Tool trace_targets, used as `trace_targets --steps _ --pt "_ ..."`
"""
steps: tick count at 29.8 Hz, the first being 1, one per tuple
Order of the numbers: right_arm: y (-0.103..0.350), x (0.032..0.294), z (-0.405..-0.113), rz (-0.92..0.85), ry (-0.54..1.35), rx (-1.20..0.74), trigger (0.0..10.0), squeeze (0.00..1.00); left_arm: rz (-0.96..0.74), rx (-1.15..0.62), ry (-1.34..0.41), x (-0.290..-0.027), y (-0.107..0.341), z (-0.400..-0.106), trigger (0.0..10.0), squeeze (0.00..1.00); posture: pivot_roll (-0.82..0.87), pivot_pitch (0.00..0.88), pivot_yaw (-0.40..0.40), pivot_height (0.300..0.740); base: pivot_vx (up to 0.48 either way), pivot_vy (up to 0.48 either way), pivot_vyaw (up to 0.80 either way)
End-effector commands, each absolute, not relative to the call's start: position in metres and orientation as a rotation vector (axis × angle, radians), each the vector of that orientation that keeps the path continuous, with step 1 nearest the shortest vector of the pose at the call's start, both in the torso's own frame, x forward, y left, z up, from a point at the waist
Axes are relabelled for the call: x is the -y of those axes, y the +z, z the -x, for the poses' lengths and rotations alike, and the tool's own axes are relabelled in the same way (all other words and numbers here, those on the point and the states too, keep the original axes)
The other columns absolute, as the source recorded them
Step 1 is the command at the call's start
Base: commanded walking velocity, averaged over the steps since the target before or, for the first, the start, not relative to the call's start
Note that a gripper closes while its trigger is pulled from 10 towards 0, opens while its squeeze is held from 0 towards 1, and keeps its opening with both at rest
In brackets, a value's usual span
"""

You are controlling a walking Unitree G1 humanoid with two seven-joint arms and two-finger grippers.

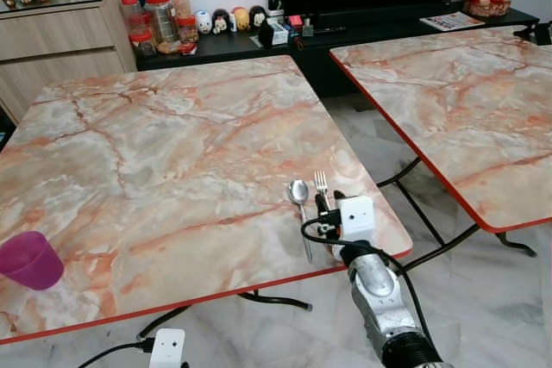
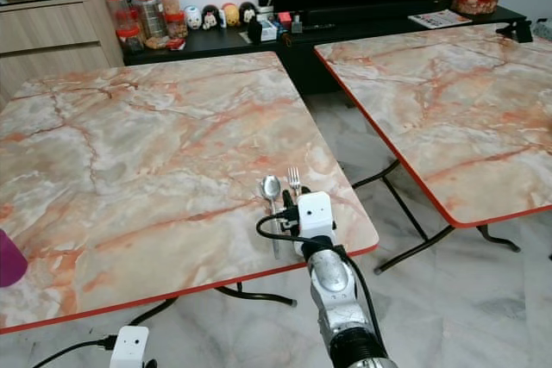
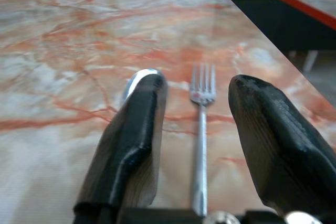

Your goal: Setting the table

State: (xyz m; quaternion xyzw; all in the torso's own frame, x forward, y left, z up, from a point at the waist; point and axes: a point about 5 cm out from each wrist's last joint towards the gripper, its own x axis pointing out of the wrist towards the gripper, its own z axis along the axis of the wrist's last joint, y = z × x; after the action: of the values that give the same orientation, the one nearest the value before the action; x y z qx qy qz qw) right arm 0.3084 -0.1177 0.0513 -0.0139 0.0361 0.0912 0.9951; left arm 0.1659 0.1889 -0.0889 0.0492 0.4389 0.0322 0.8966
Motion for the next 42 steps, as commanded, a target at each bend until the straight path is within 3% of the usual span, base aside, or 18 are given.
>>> trace_targets --steps 1,3,4,5,6,18,19,20,24,25,42 --pt "0.058 0.117 -0.315 0.013 0.179 -0.069 10.0 1.0 -0.111 -0.926 0.058 -0.189 -0.09 -0.164 10.0 0.0 -0.04 0.0 0.023 0.74 0.0 0.0 0.0" --pt "0.064 0.115 -0.321 0.013 0.178 -0.06 10.0 0.96 -0.107 -0.923 0.063 -0.189 -0.089 -0.166 10.0 0.0 -0.03 0.0 0.021 0.74 0.0 0.0 0.0" --pt "0.065 0.114 -0.323 0.011 0.18 -0.057 10.0 0.29 -0.107 -0.922 0.063 -0.189 -0.089 -0.166 10.0 0.0 -0.03 0.0 0.021 0.74 0.0 0.0 0.0" --pt "0.065 0.114 -0.323 0.011 0.18 -0.057 10.0 0.29 -0.107 -0.922 0.063 -0.189 -0.089 -0.166 10.0 0.0 -0.03 0.0 0.021 0.74 0.0 0.0 0.0" --pt "0.069 0.111 -0.326 0.006 0.188 -0.051 10.0 0.0 -0.105 -0.922 0.066 -0.189 -0.089 -0.166 10.0 0.0 -0.03 0.0 0.02 0.74 0.0 0.0 0.0" --pt "0.081 0.082 -0.339 -0.003 0.276 -0.072 10.0 0.0 -0.098 -0.932 0.071 -0.188 -0.09 -0.164 10.0 0.0 -0.03 0.0 0.023 0.74 0.0 0.0 0.0" --pt "0.08 0.08 -0.34 0.005 0.286 -0.082 10.0 0.94 -0.098 -0.933 0.071 -0.188 -0.09 -0.164 10.0 0.0 -0.03 0.0 0.022 0.74 0.0 0.0 0.0" --pt "0.08 0.078 -0.34 0.016 0.295 -0.088 10.0 1.0 -0.098 -0.932 0.072 -0.188 -0.09 -0.165 10.0 0.0 -0.03 0.0 0.021 0.74 0.0 0.0 0.0" --pt "0.078 0.072 -0.341 0.024 0.307 -0.127 10.0 0.96 -0.095 -0.932 0.076 -0.188 -0.09 -0.165 10.0 0.0 -0.03 0.0 0.02 0.74 0.0 0.0 0.0" --pt "0.076 0.072 -0.341 0.031 0.311 -0.142 10.0 0.0 -0.092 -0.935 0.077 -0.188 -0.091 -0.164 10.0 0.0 -0.02 0.0 0.018 0.74 0.0 0.0 0.0" --pt "0.069 0.07 -0.339 0.053 0.317 -0.197 10.0 0.0 -0.088 -0.943 0.079 -0.188 -0.092 -0.162 10.0 0.0 -0.02 0.0 0.016 0.74 0.0 0.0 0.0"
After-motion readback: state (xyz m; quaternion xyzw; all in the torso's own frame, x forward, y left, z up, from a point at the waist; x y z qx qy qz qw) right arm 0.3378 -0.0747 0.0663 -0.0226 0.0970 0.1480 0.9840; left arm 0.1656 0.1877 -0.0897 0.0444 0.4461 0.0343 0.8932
